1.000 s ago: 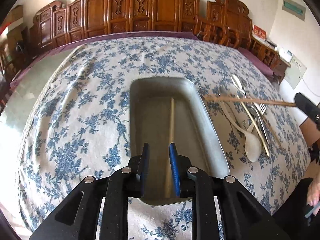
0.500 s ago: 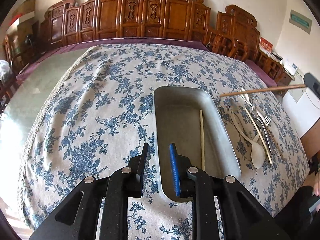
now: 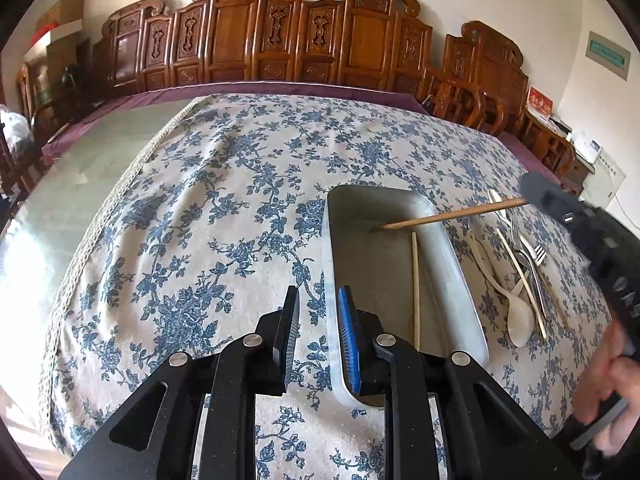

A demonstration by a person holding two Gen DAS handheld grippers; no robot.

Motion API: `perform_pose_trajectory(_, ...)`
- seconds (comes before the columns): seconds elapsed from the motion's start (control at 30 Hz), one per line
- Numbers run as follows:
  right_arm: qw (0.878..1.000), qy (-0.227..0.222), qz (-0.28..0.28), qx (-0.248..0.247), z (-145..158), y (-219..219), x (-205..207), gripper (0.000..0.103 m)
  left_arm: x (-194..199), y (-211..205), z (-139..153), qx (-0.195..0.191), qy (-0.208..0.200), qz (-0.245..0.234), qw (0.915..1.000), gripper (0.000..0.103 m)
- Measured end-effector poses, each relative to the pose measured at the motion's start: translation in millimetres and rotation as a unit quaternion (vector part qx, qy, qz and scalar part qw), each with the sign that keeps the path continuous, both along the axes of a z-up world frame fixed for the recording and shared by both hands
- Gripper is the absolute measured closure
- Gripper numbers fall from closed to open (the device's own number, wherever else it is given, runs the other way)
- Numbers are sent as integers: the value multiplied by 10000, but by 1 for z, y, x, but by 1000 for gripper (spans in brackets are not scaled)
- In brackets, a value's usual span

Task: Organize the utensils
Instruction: 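Open the left gripper to release the chopstick inside the tray, then grasp a second wooden chopstick from the utensil pile with the right gripper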

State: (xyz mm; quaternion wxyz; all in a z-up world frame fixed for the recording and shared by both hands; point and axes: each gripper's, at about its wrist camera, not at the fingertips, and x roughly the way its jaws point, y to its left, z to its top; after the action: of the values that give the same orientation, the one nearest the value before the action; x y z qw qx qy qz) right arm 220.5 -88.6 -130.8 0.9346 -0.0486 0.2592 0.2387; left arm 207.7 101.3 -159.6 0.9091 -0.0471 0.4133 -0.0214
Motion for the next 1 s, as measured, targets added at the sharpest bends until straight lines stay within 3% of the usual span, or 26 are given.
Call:
perform_pose_trajectory(0.53,9939,1080,167,-166,-56,10,-11,94,-4,1,7,-15,-104,-4,9999,84)
perform_pose_trajectory(0.8,9898,1348,417,-168,-61,14,-11,94,-4,1,8,-2,-101,-2,9999,84)
perform_pose_trajectory(0.87,9899,1338,455,-136,-59,13,-13,87,-4,1,8,-8,-98,3,10000,84)
perform_pose_trajectory(1.0,9918,1205,432,65,-43,-5,-16,87,-5,-5,10,-18,-113,-43,9999,83)
